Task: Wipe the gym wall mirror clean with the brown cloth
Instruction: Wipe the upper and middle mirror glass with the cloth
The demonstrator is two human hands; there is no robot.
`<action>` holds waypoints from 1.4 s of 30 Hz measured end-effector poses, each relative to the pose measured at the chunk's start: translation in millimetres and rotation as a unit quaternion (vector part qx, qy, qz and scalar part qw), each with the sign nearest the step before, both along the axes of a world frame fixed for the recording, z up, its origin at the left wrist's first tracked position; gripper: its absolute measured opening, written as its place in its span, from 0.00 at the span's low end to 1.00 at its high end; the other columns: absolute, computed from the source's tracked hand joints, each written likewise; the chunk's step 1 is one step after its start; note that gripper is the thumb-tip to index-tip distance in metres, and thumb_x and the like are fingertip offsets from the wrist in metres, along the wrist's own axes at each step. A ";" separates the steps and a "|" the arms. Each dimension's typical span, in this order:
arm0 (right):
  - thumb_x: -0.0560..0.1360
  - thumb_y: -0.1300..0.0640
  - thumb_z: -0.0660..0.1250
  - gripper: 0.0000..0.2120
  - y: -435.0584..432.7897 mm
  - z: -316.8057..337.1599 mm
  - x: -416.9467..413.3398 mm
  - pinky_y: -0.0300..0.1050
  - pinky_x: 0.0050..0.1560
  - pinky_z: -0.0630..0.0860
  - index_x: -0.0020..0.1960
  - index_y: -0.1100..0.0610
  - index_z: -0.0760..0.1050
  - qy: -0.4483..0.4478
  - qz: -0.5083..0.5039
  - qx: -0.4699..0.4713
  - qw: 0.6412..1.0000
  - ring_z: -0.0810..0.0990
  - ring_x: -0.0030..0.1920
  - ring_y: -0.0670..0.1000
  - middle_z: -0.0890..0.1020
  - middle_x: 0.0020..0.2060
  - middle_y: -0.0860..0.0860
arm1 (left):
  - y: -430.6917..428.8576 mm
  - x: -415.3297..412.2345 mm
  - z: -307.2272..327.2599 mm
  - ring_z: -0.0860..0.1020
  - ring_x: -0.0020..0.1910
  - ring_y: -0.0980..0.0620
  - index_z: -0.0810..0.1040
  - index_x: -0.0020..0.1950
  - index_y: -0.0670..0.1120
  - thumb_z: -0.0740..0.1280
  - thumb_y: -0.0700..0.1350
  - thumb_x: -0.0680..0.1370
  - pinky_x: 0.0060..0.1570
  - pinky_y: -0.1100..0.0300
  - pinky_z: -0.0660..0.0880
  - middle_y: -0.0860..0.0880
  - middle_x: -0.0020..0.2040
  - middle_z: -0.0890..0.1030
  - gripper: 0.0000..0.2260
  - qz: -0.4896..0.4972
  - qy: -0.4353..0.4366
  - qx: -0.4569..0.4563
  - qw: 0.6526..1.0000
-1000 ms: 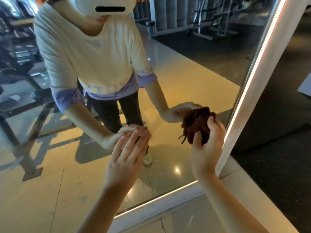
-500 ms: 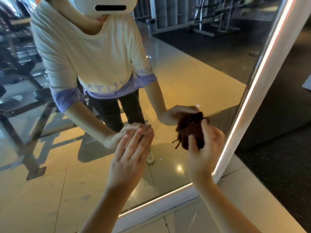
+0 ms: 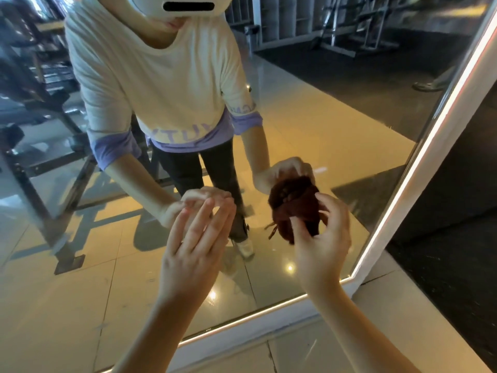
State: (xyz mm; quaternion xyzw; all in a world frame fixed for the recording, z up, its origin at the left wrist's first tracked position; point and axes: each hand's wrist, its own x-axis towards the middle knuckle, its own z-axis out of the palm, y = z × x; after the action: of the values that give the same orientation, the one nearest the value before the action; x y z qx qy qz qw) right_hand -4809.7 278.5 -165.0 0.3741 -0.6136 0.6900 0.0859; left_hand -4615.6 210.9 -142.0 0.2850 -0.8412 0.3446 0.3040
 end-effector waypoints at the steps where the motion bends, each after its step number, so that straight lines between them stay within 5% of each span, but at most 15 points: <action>1: 0.71 0.63 0.72 0.19 -1.9 1.3 0.9 0.46 0.55 0.80 0.60 0.66 0.74 -0.018 -0.012 -0.021 1.000 0.79 0.57 0.57 0.79 0.56 0.59 | 0.1 3.0 -0.2 0.66 0.73 0.43 0.72 0.73 0.39 0.63 0.41 0.79 0.75 0.45 0.56 0.43 0.74 0.67 0.21 0.003 0.004 0.001 1.000; 6: 0.73 0.59 0.68 0.16 -3.0 -8.5 47.0 0.38 0.57 0.76 0.59 0.56 0.71 0.042 0.025 -0.006 0.999 0.79 0.56 0.57 0.79 0.55 0.56 | 2.4 14.0 -2.5 0.65 0.74 0.44 0.68 0.75 0.40 0.61 0.41 0.81 0.74 0.44 0.58 0.44 0.75 0.65 0.21 0.010 0.015 0.003 1.000; 10: 0.73 0.62 0.71 0.16 -5.8 7.2 29.1 0.44 0.55 0.78 0.59 0.59 0.73 0.067 0.017 -0.031 0.997 0.78 0.56 0.55 0.78 0.55 0.54 | 0.0 25.3 -7.5 0.54 0.80 0.44 0.60 0.78 0.42 0.63 0.40 0.78 0.79 0.46 0.48 0.41 0.77 0.62 0.28 0.016 0.027 0.047 0.998; 14: 0.75 0.62 0.69 0.17 -11.1 0.5 41.3 0.44 0.56 0.77 0.62 0.58 0.70 -0.010 -0.039 -0.044 0.998 0.78 0.57 0.58 0.78 0.57 0.59 | -1.7 30.5 -4.0 0.66 0.73 0.44 0.69 0.75 0.40 0.61 0.41 0.82 0.76 0.46 0.55 0.43 0.75 0.65 0.20 0.013 0.009 -0.002 1.000; 18: 0.74 0.59 0.67 0.15 -6.0 -11.0 69.2 0.34 0.56 0.74 0.59 0.56 0.70 0.061 0.043 0.006 0.997 0.78 0.55 0.56 0.78 0.55 0.56 | -0.4 31.6 -3.1 0.65 0.74 0.46 0.65 0.77 0.42 0.65 0.41 0.79 0.74 0.46 0.58 0.45 0.76 0.64 0.26 0.006 0.014 -0.014 1.000; 24: 0.75 0.66 0.69 0.17 -15.4 8.7 36.6 0.54 0.55 0.79 0.63 0.65 0.71 -0.002 -0.050 -0.049 0.998 0.78 0.58 0.59 0.77 0.58 0.61 | -5.8 34.5 -7.5 0.65 0.74 0.45 0.67 0.75 0.41 0.66 0.41 0.79 0.75 0.46 0.56 0.44 0.75 0.66 0.24 0.004 0.011 -0.010 1.000; 27: 0.76 0.63 0.66 0.16 -11.9 -11.5 59.0 0.43 0.58 0.75 0.63 0.59 0.70 0.124 -0.011 -0.004 0.992 0.76 0.58 0.56 0.78 0.58 0.58 | -2.6 35.1 -8.4 0.64 0.75 0.46 0.63 0.77 0.42 0.68 0.40 0.78 0.75 0.47 0.57 0.45 0.77 0.64 0.29 0.007 0.012 -0.010 1.000; 30: 0.75 0.63 0.65 0.13 -8.1 -13.3 53.7 0.45 0.53 0.76 0.59 0.57 0.72 0.264 0.047 0.023 0.963 0.76 0.55 0.55 0.80 0.54 0.57 | -0.5 41.2 -7.6 0.64 0.75 0.46 0.60 0.79 0.42 0.70 0.40 0.77 0.75 0.47 0.57 0.45 0.79 0.60 0.33 0.005 0.011 -0.007 1.000; 36: 0.78 0.62 0.66 0.13 -21.4 15.8 52.0 0.43 0.61 0.72 0.62 0.59 0.71 0.189 -0.005 -0.058 0.980 0.75 0.58 0.56 0.75 0.59 0.55 | 1.4 50.4 -11.0 0.66 0.73 0.45 0.61 0.78 0.42 0.72 0.39 0.76 0.75 0.47 0.58 0.47 0.78 0.57 0.33 0.006 0.048 -0.001 0.999; 40: 0.83 0.58 0.60 0.06 -14.2 -19.6 51.2 0.46 0.54 0.77 0.58 0.55 0.73 0.427 0.085 0.008 0.900 0.74 0.55 0.54 0.75 0.59 0.50 | 1.7 50.9 -12.7 0.62 0.75 0.46 0.60 0.78 0.42 0.72 0.40 0.76 0.75 0.47 0.58 0.47 0.78 0.57 0.34 0.008 0.057 -0.001 0.998; 42: 0.83 0.59 0.59 0.06 -12.8 -12.1 39.7 0.48 0.52 0.76 0.57 0.55 0.74 0.445 0.073 0.006 0.893 0.75 0.54 0.54 0.76 0.59 0.50 | 2.2 52.7 -14.9 0.60 0.76 0.47 0.60 0.79 0.42 0.74 0.39 0.75 0.76 0.48 0.57 0.47 0.78 0.57 0.35 0.015 0.065 0.001 0.998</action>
State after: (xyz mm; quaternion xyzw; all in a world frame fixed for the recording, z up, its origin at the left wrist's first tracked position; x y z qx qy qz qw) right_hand -4770.0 265.7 -177.1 0.6864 -0.4861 0.4521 0.2969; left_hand -4562.9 213.0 -156.9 0.3198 -0.8158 0.3288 0.3524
